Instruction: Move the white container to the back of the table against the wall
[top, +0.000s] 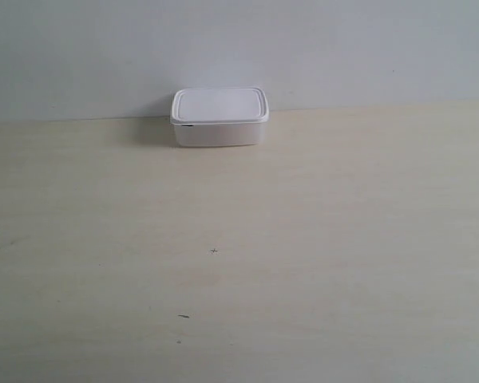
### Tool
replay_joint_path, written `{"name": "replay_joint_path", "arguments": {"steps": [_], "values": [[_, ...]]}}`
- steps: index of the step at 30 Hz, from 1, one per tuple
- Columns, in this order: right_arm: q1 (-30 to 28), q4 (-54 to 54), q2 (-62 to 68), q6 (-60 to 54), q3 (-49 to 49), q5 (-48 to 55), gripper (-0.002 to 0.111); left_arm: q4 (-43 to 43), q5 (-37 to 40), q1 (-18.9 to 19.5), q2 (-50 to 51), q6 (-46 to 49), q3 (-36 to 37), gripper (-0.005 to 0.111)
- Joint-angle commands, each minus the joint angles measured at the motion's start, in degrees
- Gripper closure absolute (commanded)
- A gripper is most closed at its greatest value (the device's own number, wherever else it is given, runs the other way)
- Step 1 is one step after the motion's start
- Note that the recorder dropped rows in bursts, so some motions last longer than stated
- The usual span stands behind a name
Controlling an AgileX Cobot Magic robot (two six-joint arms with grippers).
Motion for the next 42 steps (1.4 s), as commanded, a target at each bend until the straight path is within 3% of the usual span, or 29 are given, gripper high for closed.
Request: {"name": "replay_joint_path", "arguments": {"steps": [1, 9, 14, 19, 26, 30, 33, 36, 42], "values": [[-0.17, -0.24, -2.06, -0.01, 0.39, -0.41, 0.108, 0.33, 0.33, 3.31, -4.36, -0.22, 0.26, 0.107], [-0.96, -0.24, -12.45, -0.01, 0.96, -0.27, 0.108, 0.33, 0.33, 13.85, -11.92, -0.22, 0.26, 0.107], [-6.29, -0.24, -15.66, -0.01, 6.23, -0.45, 0.108, 0.33, 0.33, 20.58, -16.45, -0.22, 0.26, 0.107], [-10.67, -0.24, -19.46, -0.01, 11.99, -0.08, 0.108, 0.33, 0.33, 24.53, -20.17, -0.22, 0.26, 0.107], [-10.67, -0.24, -21.08, 0.13, 12.39, 0.56, 0.108, 0.44, 1.79, 24.53, -19.31, -0.22, 1.46, 0.107], [-10.67, -0.24, -21.08, 0.25, 12.94, 0.91, 0.108, 8.93, 2.98, 24.53, -19.3, -0.22, 7.5, 0.107], [-10.67, -0.73, -21.08, 0.25, 14.26, 0.91, 0.108, 9.48, 3.09, 24.42, -20.84, -0.22, 11.15, 0.107], [-10.67, -14.28, -21.08, 0.25, 15.44, -0.39, 0.108, 11.36, 3.57, 24.42, -21.17, -0.22, 13.15, 0.107], [-10.67, -16.09, -21.08, 0.25, 18.5, -0.52, 0.108, 12.74, 6.86, 24.42, -21.79, -0.12, 13.57, 0.107]]}}
